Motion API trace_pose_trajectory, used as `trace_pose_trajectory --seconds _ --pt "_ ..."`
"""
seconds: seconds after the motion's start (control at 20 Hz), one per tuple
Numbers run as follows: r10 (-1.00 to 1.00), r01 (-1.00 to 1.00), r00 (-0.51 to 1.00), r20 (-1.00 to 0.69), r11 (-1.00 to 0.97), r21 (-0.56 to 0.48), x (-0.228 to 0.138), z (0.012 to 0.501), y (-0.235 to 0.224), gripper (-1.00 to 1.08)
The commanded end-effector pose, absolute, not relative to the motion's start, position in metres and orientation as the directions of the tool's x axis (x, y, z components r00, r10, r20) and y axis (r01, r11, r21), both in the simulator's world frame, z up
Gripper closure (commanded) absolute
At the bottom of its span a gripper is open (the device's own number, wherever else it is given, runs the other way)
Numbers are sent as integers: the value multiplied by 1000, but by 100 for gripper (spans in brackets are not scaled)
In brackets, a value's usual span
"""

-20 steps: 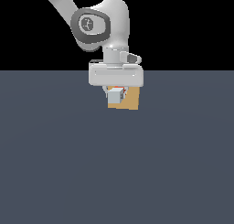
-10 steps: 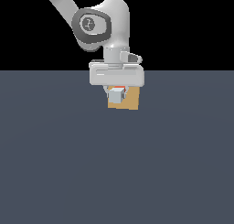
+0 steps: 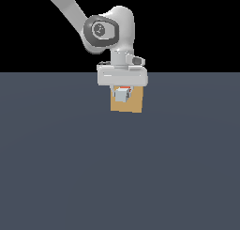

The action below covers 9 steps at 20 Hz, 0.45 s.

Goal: Insert the peg into the horizontal hole in a box.

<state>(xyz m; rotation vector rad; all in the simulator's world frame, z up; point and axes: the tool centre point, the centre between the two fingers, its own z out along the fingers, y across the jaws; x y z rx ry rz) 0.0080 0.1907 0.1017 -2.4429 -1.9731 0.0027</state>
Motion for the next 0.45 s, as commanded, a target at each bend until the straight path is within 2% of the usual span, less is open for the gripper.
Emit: trace_pose_trajectory --seconds 0.0,0.4 --pt "978 978 211 2 -211 1 12 104 206 108" --pt "978 978 211 2 -211 2 17 104 222 108"
